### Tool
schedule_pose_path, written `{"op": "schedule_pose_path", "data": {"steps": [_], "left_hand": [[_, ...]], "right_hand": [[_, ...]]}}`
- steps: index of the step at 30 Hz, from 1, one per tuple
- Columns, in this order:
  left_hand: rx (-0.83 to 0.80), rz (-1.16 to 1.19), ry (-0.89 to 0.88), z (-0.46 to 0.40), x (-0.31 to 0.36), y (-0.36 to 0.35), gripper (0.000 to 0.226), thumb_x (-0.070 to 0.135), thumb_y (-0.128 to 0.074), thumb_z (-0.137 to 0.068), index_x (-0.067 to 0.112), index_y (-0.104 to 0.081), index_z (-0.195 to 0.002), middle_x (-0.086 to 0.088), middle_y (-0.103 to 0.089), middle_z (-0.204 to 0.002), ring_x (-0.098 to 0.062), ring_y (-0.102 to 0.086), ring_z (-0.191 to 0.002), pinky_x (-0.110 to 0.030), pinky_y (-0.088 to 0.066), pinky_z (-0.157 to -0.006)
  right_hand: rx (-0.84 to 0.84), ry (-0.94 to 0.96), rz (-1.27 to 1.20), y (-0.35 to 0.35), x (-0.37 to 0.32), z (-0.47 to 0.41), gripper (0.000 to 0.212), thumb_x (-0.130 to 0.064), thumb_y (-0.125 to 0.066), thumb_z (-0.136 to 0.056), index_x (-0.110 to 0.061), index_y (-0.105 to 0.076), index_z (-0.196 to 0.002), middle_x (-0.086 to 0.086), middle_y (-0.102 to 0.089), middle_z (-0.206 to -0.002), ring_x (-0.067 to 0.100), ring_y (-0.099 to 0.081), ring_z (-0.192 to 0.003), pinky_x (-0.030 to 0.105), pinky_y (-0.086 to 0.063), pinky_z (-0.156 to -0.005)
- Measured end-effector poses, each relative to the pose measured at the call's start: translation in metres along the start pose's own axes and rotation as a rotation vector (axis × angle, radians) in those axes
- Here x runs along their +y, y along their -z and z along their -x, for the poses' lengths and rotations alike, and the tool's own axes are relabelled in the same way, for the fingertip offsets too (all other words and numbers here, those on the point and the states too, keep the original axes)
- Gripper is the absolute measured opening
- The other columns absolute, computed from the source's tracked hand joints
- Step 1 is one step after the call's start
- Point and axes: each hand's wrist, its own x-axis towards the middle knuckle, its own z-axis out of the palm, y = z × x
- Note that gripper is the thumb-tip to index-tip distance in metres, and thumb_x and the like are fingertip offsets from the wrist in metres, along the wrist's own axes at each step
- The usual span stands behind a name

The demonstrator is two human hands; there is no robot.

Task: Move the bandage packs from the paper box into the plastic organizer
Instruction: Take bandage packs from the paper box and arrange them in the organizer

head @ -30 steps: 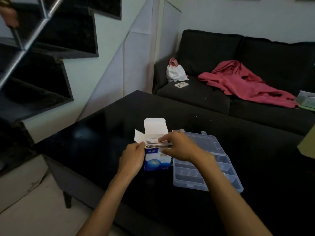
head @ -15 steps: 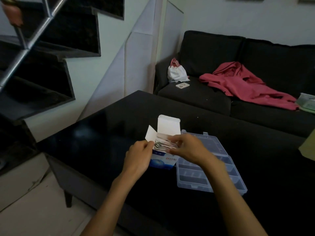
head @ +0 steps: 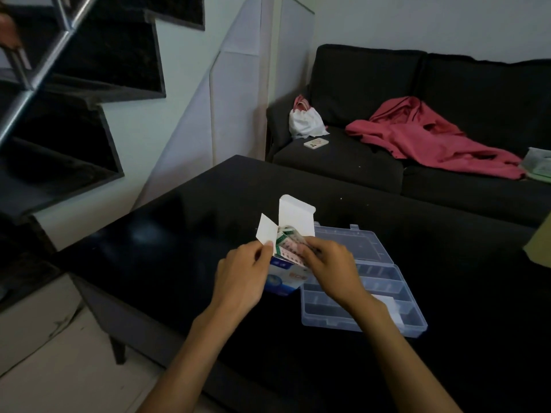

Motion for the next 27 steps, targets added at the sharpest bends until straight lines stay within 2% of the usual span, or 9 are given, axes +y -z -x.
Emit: {"op": "schedule_pose_path", "data": {"steps": [4,8,11,14,19,21,24,25,27], "left_hand": [[0.024,-0.018,-0.031,0.001,0.003,-0.006,0.034,0.042,-0.037,-0.099,0.018,-0.057,-0.087,-0.001,-0.069,-0.102,-0.016,-0.065,-0.087,-0.016,-0.039,-0.054],[0.041,-0.033,-0.062,0.005,0.006,-0.007,0.031,0.041,-0.037,-0.099,0.021,-0.053,-0.083,0.005,-0.064,-0.095,-0.009,-0.057,-0.076,-0.012,-0.031,-0.046],[0.033,0.057,0.017,-0.001,0.002,-0.007,0.033,0.041,-0.038,-0.099,0.018,-0.058,-0.087,0.001,-0.067,-0.098,-0.014,-0.06,-0.08,-0.016,-0.036,-0.053],[0.013,0.159,0.116,-0.006,-0.002,-0.006,0.034,0.038,-0.039,-0.099,0.016,-0.061,-0.086,-0.004,-0.068,-0.098,-0.018,-0.062,-0.083,-0.028,-0.042,-0.065],[-0.039,0.434,0.256,-0.016,-0.016,-0.008,0.035,0.041,-0.045,-0.09,0.016,-0.067,-0.08,-0.002,-0.071,-0.09,-0.023,-0.066,-0.088,-0.046,-0.051,-0.089],[-0.044,0.573,0.317,-0.018,-0.02,-0.006,0.032,0.031,-0.045,-0.094,0.015,-0.065,-0.075,-0.004,-0.071,-0.085,-0.02,-0.067,-0.084,-0.042,-0.055,-0.085],[0.008,0.788,0.4,-0.022,-0.022,0.001,0.029,0.014,-0.042,-0.099,0.014,-0.059,-0.075,-0.003,-0.065,-0.079,-0.01,-0.06,-0.069,-0.019,-0.054,-0.053],[0.032,0.837,0.417,-0.024,-0.024,0.003,0.027,0.014,-0.042,-0.099,0.013,-0.058,-0.077,-0.003,-0.063,-0.081,-0.008,-0.058,-0.069,-0.02,-0.052,-0.053],[0.078,0.894,0.434,-0.031,-0.029,0.002,0.022,0.017,-0.042,-0.1,0.014,-0.058,-0.085,-0.005,-0.062,-0.093,-0.01,-0.058,-0.075,-0.028,-0.049,-0.068]], "right_hand": [[-0.035,-0.01,0.064,0.002,0.0,-0.002,0.03,-0.027,-0.054,-0.094,-0.016,-0.059,-0.122,0.002,-0.065,-0.118,0.015,-0.064,-0.099,0.017,-0.051,-0.065],[0.034,-0.001,0.078,0.001,0.006,0.0,0.033,-0.033,-0.06,-0.09,-0.019,-0.063,-0.121,0.001,-0.069,-0.111,0.013,-0.064,-0.092,0.023,-0.053,-0.072],[0.061,0.075,0.073,-0.002,0.008,0.0,0.031,-0.034,-0.058,-0.091,-0.024,-0.064,-0.119,-0.002,-0.068,-0.109,0.01,-0.059,-0.097,0.036,-0.052,-0.086],[0.101,0.125,0.038,-0.003,0.004,-0.002,0.028,-0.031,-0.057,-0.091,-0.024,-0.064,-0.117,-0.006,-0.064,-0.113,0.007,-0.051,-0.106,0.035,-0.045,-0.094],[0.138,-0.04,-0.456,0.002,-0.013,-0.001,0.013,-0.021,-0.052,-0.094,-0.022,-0.062,-0.102,-0.007,-0.063,-0.099,0.01,-0.062,-0.094,0.026,-0.056,-0.073],[0.2,-0.14,-0.643,0.006,-0.019,-0.001,0.01,-0.022,-0.051,-0.094,-0.022,-0.06,-0.099,-0.007,-0.066,-0.096,0.01,-0.065,-0.09,0.02,-0.055,-0.066],[0.178,-0.299,-0.936,0.018,-0.019,0.001,0.014,-0.024,-0.052,-0.094,-0.021,-0.06,-0.105,-0.001,-0.071,-0.099,0.01,-0.068,-0.09,0.022,-0.055,-0.069],[0.143,-0.341,-1.029,0.022,-0.017,0.003,0.016,-0.023,-0.051,-0.095,-0.02,-0.061,-0.107,0.001,-0.071,-0.101,0.01,-0.068,-0.091,0.023,-0.054,-0.073],[0.088,-0.4,-1.156,0.03,-0.008,0.009,0.017,-0.022,-0.05,-0.095,-0.018,-0.06,-0.109,0.002,-0.071,-0.1,0.01,-0.067,-0.091,0.025,-0.052,-0.077]]}}
